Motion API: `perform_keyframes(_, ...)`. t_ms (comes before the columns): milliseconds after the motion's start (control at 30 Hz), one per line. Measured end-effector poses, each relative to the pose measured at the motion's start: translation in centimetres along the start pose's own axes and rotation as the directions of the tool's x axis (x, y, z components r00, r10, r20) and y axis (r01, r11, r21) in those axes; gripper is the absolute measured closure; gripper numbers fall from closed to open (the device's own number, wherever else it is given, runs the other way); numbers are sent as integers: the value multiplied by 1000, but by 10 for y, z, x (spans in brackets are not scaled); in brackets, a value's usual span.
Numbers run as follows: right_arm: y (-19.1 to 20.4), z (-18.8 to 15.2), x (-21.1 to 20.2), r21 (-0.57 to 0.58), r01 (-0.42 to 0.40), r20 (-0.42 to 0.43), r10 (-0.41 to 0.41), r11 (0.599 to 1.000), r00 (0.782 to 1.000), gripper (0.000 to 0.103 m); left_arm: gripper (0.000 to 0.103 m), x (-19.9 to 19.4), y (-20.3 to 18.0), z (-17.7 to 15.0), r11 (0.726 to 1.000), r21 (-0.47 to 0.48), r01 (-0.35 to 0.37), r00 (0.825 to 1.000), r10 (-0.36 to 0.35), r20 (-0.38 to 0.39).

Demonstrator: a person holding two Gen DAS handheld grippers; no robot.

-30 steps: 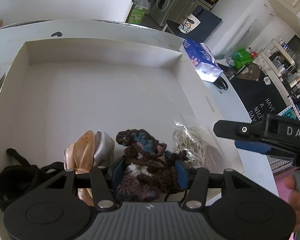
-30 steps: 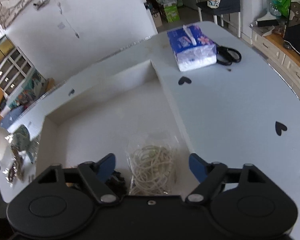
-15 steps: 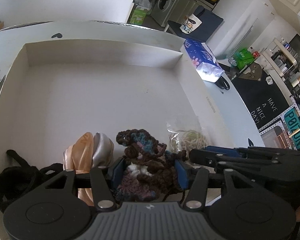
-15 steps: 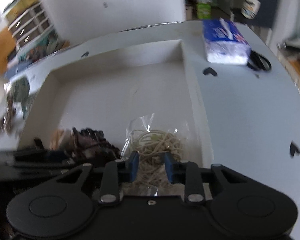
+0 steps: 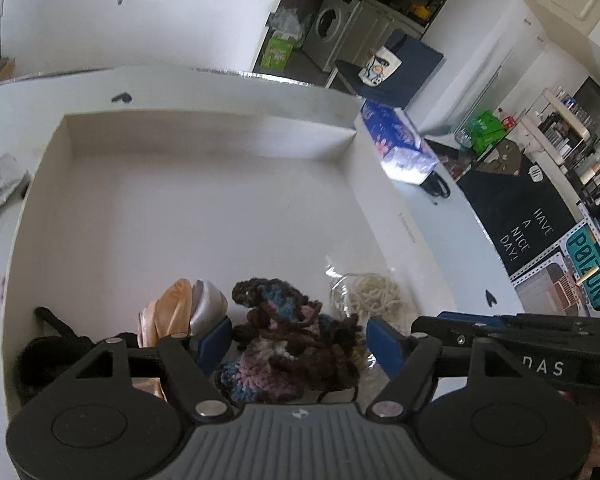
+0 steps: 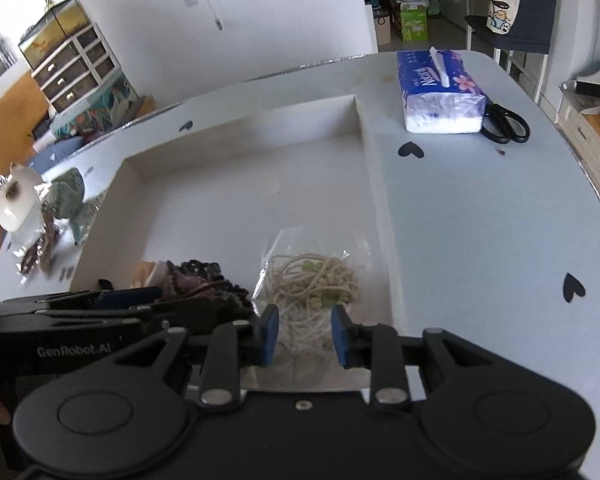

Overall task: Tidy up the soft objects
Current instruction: 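Lower both items into the tray beside the bow and open both tools, then move both open tools from the tray toward the bagged cords on the table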

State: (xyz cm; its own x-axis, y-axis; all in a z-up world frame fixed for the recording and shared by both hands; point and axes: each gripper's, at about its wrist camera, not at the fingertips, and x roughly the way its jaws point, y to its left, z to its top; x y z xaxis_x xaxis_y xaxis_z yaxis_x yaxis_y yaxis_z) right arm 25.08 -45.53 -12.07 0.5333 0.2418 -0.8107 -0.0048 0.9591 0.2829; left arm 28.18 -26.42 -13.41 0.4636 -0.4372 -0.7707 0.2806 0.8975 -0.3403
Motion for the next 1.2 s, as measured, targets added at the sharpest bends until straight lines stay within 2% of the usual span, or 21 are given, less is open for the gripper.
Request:
perform_keyframes(200, 1, -2, -18, 4, 3, 45, -4, 1000, 999, 70, 28, -23, -4, -3, 1000, 9, 0, 999, 0, 34)
perform_keyframes(300, 3, -4, -27, 3, 6, 76, -6, 1000, 997, 57, 26, -33, -6, -6, 1000, 13, -8, 999, 8, 44)
perform_keyframes(367, 3, -6, -34, 1, 16, 97, -16, 1000, 995, 44, 25, -40, -6, -8, 1000, 13, -14, 998, 13, 55)
perform_keyframes(533, 3, -11, -48, -1, 33, 140, -32, 999, 990, 36, 21, -55, -7, -13, 999, 18, -42, 996, 41, 81)
perform_keyframes(900, 3, -23, -70, -25, 52, 219, -45, 998, 975, 20, 2, -80, -1, -20, 993, 9, -115, 984, 112, 141)
perform_keyframes(1200, 5, -30, -80, -39, 67, 264, -54, 997, 963, 3, 0, -93, 1, -28, 987, 14, -158, 971, 153, 185)
